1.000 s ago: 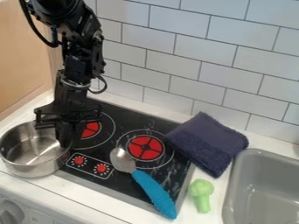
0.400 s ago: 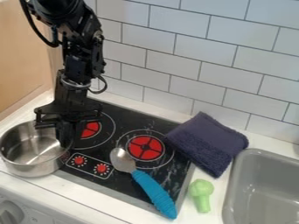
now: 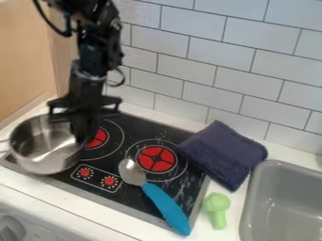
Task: Move the silver pot to the top of the right burner
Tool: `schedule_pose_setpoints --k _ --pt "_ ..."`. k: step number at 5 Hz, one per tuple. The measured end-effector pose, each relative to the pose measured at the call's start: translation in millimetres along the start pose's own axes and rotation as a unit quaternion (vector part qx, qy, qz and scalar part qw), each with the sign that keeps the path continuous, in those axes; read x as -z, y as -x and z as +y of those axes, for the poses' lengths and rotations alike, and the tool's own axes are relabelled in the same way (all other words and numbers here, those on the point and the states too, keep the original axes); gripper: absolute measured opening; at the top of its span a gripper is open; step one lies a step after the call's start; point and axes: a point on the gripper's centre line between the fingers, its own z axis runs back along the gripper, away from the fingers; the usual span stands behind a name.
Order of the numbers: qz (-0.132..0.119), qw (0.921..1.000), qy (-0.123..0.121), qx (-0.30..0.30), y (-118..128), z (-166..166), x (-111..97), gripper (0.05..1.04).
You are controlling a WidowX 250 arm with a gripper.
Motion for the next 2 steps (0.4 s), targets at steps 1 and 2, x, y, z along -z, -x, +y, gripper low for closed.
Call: schedule_pose_setpoints --k 1,2 --pt "-0.012 0.9997 0.003 0.023 2 -14 -11 0.064" --pt "-0.046 0.9975 0.037 0.038 -10 -39 -34 0.064"
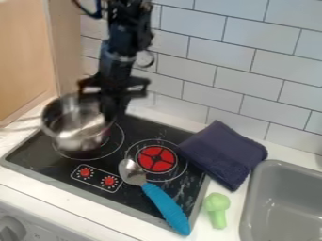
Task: Move the silver pot to the top of the right burner
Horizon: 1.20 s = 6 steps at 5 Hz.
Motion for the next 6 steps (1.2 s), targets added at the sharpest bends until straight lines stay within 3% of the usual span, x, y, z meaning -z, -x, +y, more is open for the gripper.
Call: schedule_pose_setpoints --k 2,3,4,6 --pt "-0.004 0.999 0.025 0.036 -11 -45 -5 0.064" --pt "-0.002 0.9979 0.025 0.059 -10 -63 -1 0.064" --pt "0.003 0.9954 0.021 0.093 6 -83 1 0.064" --pt "0.01 0.9927 0.014 0.119 17 -101 9 0.064"
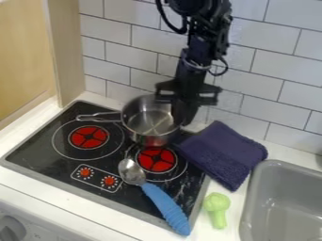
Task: Move the silver pot to the top of the right burner
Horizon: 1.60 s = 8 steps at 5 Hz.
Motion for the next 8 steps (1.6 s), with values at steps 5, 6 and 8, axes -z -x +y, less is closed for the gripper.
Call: schedule_pose_setpoints --k 5,6,8 --pt "0.028 0.9986 -0.044 -0.004 -4 -2 12 0.526" --pt "0.026 0.9986 -0.045 -0.008 -5 -2 12 0.838" --pt "0.009 0.9998 -0.019 0.007 -2 2 2 1.007"
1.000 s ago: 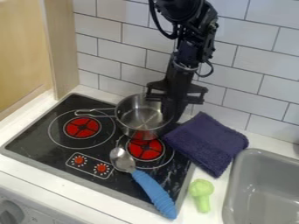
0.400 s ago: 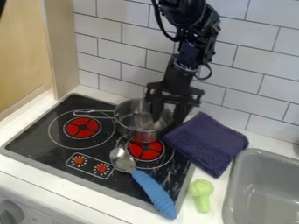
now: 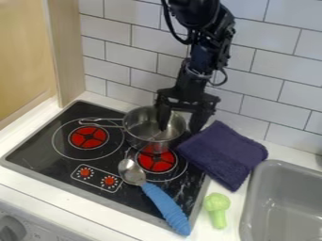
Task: Move the silver pot to the top of the right burner
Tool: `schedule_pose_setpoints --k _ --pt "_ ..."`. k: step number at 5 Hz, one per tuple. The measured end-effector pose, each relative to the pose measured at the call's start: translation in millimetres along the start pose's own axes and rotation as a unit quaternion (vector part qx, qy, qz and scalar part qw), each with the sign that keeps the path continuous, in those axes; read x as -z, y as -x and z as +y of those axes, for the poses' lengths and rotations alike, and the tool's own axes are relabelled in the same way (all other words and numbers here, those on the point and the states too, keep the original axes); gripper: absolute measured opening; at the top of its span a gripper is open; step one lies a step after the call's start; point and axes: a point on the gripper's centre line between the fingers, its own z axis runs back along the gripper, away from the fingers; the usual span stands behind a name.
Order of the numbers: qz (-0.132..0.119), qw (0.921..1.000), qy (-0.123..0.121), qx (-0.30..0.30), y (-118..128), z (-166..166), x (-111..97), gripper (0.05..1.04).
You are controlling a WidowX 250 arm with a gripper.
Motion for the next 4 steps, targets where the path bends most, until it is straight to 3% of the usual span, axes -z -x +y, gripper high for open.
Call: schedule_pose_setpoints --k 1,3,4 --pt "-0.026 0.9996 0.013 0.0 -6 2 -19 0.999" --pt "-0.072 0.9971 0.023 0.002 10 21 -50 0.999" --pt "-0.074 0.9969 0.025 0.005 14 17 -52 0.999"
